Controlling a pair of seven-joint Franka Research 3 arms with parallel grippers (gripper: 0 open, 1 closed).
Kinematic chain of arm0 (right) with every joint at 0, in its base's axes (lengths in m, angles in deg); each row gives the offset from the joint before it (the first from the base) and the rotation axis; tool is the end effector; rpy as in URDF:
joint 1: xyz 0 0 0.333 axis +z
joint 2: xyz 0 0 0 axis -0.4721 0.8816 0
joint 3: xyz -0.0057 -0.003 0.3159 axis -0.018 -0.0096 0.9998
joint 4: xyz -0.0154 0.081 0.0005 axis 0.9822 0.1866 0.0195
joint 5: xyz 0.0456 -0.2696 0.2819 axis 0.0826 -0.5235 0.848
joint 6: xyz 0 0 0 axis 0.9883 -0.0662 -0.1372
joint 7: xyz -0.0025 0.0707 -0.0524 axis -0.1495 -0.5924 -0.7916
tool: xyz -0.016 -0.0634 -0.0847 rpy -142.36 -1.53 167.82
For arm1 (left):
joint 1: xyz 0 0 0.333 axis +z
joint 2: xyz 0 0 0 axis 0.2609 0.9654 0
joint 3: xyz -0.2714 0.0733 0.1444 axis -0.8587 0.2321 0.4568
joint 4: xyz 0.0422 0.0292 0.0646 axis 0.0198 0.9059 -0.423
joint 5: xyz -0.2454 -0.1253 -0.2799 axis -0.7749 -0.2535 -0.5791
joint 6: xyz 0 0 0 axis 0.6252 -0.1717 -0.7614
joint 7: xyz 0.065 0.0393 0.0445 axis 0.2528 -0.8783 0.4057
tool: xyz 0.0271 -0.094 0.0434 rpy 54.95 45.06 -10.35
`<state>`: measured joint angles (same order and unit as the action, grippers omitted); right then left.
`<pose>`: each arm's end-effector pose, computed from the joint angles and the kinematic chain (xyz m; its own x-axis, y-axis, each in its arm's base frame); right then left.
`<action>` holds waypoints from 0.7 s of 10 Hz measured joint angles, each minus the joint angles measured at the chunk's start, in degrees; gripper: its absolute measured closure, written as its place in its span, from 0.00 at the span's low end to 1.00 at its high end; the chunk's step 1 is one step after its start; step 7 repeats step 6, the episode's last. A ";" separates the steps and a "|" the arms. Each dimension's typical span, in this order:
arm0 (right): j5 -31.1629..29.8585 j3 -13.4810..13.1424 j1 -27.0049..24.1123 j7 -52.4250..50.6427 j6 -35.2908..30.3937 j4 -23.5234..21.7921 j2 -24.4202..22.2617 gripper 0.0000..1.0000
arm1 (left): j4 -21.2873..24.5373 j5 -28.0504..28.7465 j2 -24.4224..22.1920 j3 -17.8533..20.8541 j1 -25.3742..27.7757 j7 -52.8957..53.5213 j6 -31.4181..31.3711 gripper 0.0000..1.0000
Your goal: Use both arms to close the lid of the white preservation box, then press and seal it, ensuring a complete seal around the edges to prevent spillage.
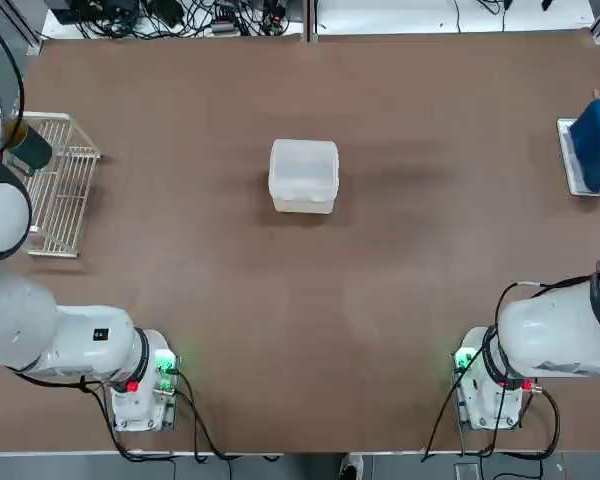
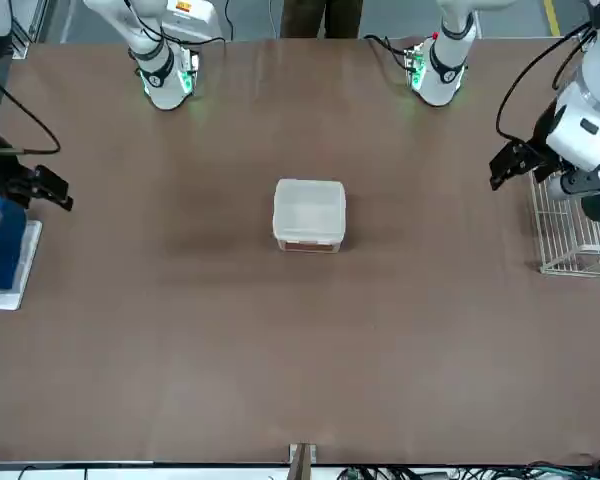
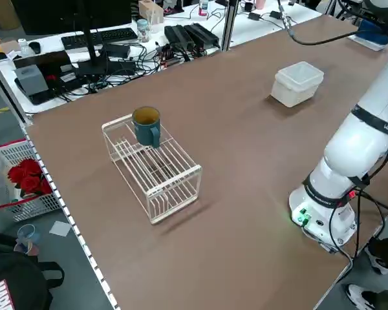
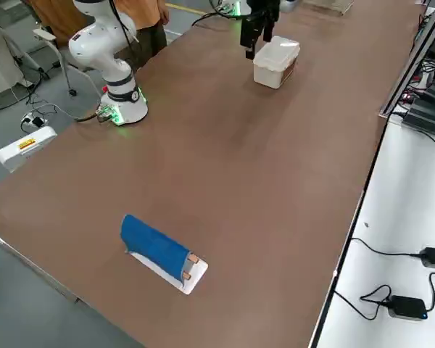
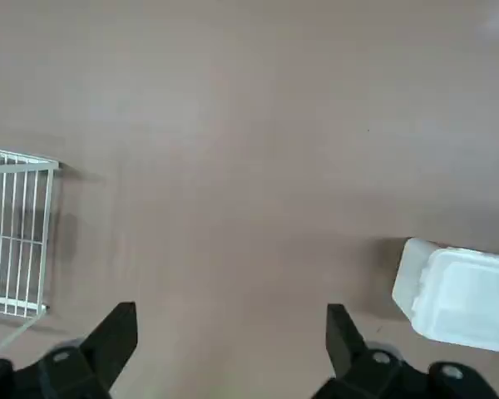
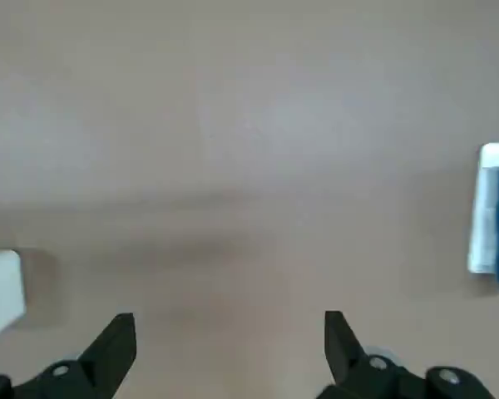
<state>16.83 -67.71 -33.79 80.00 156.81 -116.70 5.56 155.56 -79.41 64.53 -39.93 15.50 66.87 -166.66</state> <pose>0.5761 -0.0099 0.6200 0.9997 -0.0214 -0.0121 -0.0214 -0.9998 -0.0015 0.5519 -0.1064 0.6427 0.9936 0.1104 0.0237 0.1102 -0.9939 0.0085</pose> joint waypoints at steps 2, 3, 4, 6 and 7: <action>-0.16 -0.81 -0.04 -1.93 -1.75 -0.09 -0.39 0.00 | -1.27 -0.10 0.00 -0.17 0.01 -0.02 0.74 0.00; -0.16 -0.75 -0.03 -1.95 -1.97 -0.11 -0.51 0.00 | -1.29 -0.22 0.07 -0.12 0.13 -0.01 0.76 0.00; -0.16 -0.70 -0.03 -1.96 -1.98 -0.16 -0.54 0.00 | -1.29 -0.31 0.22 -0.11 0.33 0.09 0.76 0.00; -0.16 -0.70 -0.03 -1.96 -1.97 -0.33 -0.54 0.00 | -1.29 -0.35 0.55 -0.12 0.61 3.51 0.77 0.00; -0.16 -0.70 -0.03 -1.96 -1.97 -0.33 -0.54 0.00 | -1.29 -0.35 0.55 -0.12 0.61 3.51 0.77 0.00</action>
